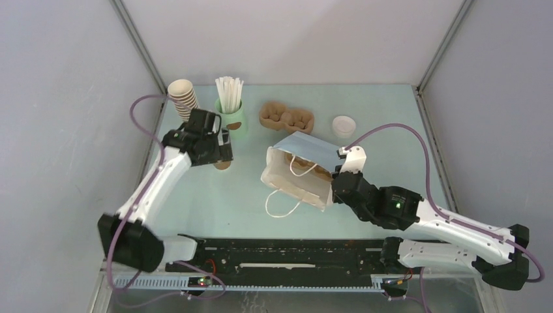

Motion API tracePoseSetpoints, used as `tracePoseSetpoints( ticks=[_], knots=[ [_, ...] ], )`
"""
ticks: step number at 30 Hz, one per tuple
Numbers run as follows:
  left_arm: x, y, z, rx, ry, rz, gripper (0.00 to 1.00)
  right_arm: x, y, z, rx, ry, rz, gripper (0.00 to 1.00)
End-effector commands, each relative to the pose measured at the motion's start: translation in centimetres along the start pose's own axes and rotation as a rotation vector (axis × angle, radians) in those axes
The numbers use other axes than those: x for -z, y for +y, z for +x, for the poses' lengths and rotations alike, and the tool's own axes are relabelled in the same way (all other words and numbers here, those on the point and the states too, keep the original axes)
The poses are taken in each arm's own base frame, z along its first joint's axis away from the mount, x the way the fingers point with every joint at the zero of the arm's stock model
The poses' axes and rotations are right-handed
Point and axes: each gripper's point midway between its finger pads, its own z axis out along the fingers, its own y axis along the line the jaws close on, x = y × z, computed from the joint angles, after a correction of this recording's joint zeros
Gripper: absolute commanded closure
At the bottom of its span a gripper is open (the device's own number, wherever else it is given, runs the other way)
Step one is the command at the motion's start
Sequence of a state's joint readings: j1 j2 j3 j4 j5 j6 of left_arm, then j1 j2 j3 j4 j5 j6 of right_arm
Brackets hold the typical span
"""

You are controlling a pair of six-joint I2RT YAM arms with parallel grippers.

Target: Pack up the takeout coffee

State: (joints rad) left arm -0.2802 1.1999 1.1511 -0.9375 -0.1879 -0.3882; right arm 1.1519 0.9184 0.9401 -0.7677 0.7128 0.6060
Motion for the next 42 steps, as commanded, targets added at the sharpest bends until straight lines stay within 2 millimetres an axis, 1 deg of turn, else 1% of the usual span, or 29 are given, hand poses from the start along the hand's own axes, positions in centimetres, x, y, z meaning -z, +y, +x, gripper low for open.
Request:
tracePoseSetpoints(
  ticks=[1,4,6,7,9,10,14,18,23,29,34,39,42],
  knots=[
    [-1.7,-0.5,-3.9,-0.068,0.028,-0.012,0.00,0.3,0.5,-0.4,0.016,-0.006,-0.094,1.00],
    [-3.6,-0.3,-5.9,-0.081,0.041,-0.072,0.00,0.5,-0.2,-0.4,0.013,-0.006,-0.106,1.00],
    [-4.7,-0.7,-6.8,-0.083,0.050,-0.062,0.00,0.5,-0.5,-0.4,0.015,-0.007,-0.111,1.00],
    [-5.6,-0.9,-7.0,-0.092,0.073,-0.063,0.01,0.6,-0.7,-0.4,0.015,-0.007,-0.112,1.00],
    [-6.3,-0.5,-7.5,-0.100,0.089,-0.084,0.02,0.6,-0.8,-0.6,0.014,-0.010,-0.116,1.00],
    [-6.8,-0.3,-7.4,-0.102,0.108,-0.094,0.02,0.6,-0.9,-0.6,0.014,-0.010,-0.117,1.00],
    [-7.3,0.1,-7.4,-0.103,0.104,-0.106,0.00,0.4,-0.7,-0.4,0.011,-0.001,-0.124,1.00],
    [-8.2,0.5,-6.8,-0.121,0.124,-0.118,0.00,-0.1,-0.3,0.0,0.010,0.015,-0.139,1.00],
    [-9.6,1.0,-6.5,-0.110,0.143,-0.111,0.05,-0.3,-0.2,0.1,0.010,0.021,-0.140,1.00],
    [-9.9,0.6,-6.5,-0.099,0.141,-0.078,0.02,-0.2,-0.2,0.1,0.009,0.022,-0.142,1.00],
    [-10.7,0.2,-5.7,-0.097,0.174,-0.057,0.03,-0.4,-0.4,0.0,0.016,0.021,-0.138,1.00],
    [-11.0,0.2,-5.1,-0.101,0.182,-0.057,0.02,-0.4,-0.7,-0.1,0.016,0.027,-0.150,1.00],
    [-11.2,0.0,-4.7,-0.108,0.193,-0.052,0.05,-0.4,-0.6,-0.2,0.027,0.028,-0.164,1.00]
  ],
)
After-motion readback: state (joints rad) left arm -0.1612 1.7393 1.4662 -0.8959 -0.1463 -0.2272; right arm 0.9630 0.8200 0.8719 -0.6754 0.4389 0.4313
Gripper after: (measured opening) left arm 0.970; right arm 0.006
